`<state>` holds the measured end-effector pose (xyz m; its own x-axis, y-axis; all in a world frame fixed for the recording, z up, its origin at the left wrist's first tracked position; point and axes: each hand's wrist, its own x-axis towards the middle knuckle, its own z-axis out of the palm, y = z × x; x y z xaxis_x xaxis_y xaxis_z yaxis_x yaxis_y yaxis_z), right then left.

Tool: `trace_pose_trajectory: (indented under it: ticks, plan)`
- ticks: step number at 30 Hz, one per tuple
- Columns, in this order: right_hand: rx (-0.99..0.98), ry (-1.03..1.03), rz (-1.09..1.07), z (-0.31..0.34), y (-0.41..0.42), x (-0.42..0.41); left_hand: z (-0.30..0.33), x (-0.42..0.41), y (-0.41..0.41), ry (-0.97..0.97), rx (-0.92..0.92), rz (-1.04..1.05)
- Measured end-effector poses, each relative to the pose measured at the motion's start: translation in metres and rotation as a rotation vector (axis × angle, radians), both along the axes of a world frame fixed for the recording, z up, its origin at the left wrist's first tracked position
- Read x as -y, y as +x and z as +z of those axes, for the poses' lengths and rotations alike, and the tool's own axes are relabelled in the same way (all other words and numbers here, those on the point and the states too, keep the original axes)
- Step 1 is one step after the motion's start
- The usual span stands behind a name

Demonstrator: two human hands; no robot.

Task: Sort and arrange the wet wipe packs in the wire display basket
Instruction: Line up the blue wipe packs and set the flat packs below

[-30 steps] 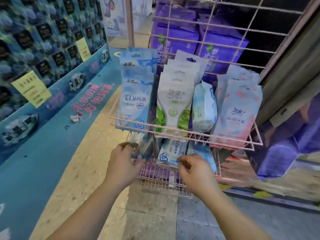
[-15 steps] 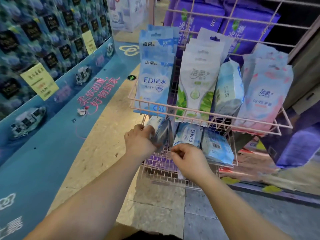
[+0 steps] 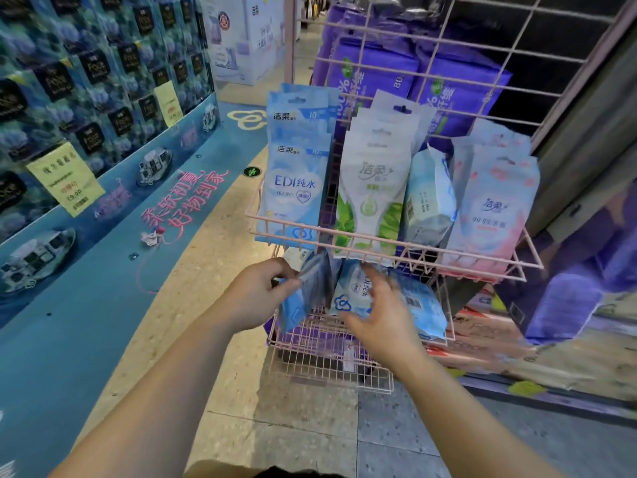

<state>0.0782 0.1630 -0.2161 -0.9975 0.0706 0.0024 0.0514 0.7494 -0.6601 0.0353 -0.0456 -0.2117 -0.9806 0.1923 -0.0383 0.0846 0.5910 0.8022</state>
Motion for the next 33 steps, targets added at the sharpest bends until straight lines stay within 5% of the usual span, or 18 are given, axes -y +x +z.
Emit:
trace_pose_trajectory:
  ticks: [5,15,23,26,29,33]
  plan:
    - [-0.032,0.397,0.332,0.003,0.003,0.007,0.009,0.025,0.002,0.255,0.215,-0.133]
    - [-0.214,0.222,0.254,-0.006,0.016,0.002,-0.011,0.028,-0.002,0.552,0.297,-0.087]
    - [-0.152,0.263,0.364,0.008,0.014,0.018,-0.02,0.037,0.014,0.831,0.33,-0.083]
    - [0.083,0.361,0.4,0.017,0.014,0.019,-0.026,0.026,0.019,0.756,0.44,-0.103]
    - [0.289,0.178,0.371,0.01,0.019,0.008,-0.031,0.005,0.013,0.674,0.516,-0.01]
    - [0.312,-0.148,0.126,-0.008,0.026,-0.019,-0.04,-0.023,-0.021,0.536,0.233,0.413]
